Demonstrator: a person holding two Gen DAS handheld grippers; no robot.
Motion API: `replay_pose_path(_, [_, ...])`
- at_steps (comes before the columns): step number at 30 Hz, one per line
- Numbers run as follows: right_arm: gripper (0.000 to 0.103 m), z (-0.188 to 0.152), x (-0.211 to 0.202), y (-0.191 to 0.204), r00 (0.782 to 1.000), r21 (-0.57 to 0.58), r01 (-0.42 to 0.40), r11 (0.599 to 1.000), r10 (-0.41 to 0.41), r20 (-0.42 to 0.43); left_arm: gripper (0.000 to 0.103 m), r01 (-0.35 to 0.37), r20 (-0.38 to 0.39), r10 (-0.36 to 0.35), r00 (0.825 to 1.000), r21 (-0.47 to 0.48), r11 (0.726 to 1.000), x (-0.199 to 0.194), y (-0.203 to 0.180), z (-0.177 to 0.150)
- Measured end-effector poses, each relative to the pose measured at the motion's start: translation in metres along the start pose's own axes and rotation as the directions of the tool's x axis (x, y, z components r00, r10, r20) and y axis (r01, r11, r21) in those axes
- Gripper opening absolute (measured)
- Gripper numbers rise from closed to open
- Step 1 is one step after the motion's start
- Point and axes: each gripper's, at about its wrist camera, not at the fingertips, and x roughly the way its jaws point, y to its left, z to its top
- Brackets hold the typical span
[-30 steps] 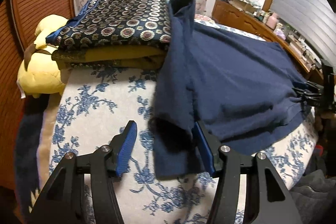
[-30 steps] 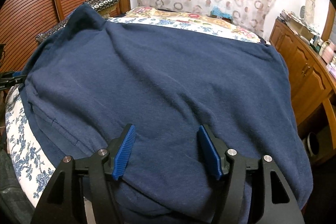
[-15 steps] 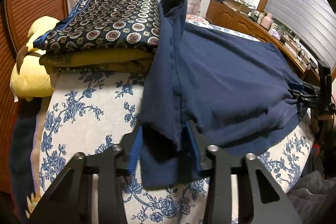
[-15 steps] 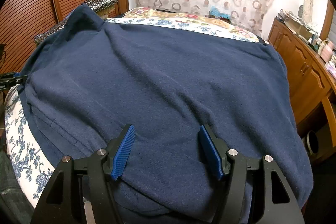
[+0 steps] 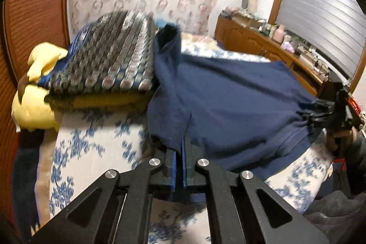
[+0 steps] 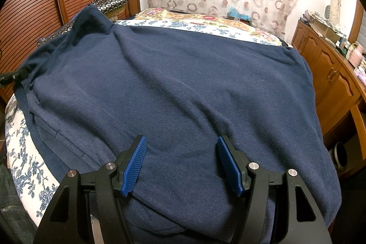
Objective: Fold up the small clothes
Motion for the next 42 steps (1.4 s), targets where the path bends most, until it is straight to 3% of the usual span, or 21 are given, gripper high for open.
replay_pose_path(9, [0.066,0.000,-0.003,-0.004,1.000,0.018,-0.010,1.000,0.010,0.007,0.004,0.049,0.056,-0.052,0.997,0.062,0.997,-0.004,-0.027,0.027])
replay_pose_path(16, [0.066,-0.002,-0.031,-0.011,0.996,0.039,0.038,0.998,-0.041,0.079,0.004,0.121,0.105,-0.137,0.985,0.143,0.982,0.001,-0.064,0.068])
replay_pose_path(28, [0.066,-0.021,-0.078,-0.032,0.978,0.129,0.115,0.985,-0.135,0.162,0.004,0.285,0.115,-0.333,0.936,0.306,0.908,0.033,-0.171,0.141])
replay_pose_path(36, [0.066,-0.030,-0.091,-0.025,0.965,0.182,0.129,0.975,-0.165,0.204,0.004,0.372,0.106,-0.440,0.892,0.383,0.846,0.019,-0.231,0.157])
replay_pose_path(42, [0.066,-0.038,-0.084,-0.015,0.966,0.201,0.124,0.972,-0.164,0.200,0.025,0.371,0.016,-0.407,0.913,0.379,0.848,0.047,-0.233,0.146])
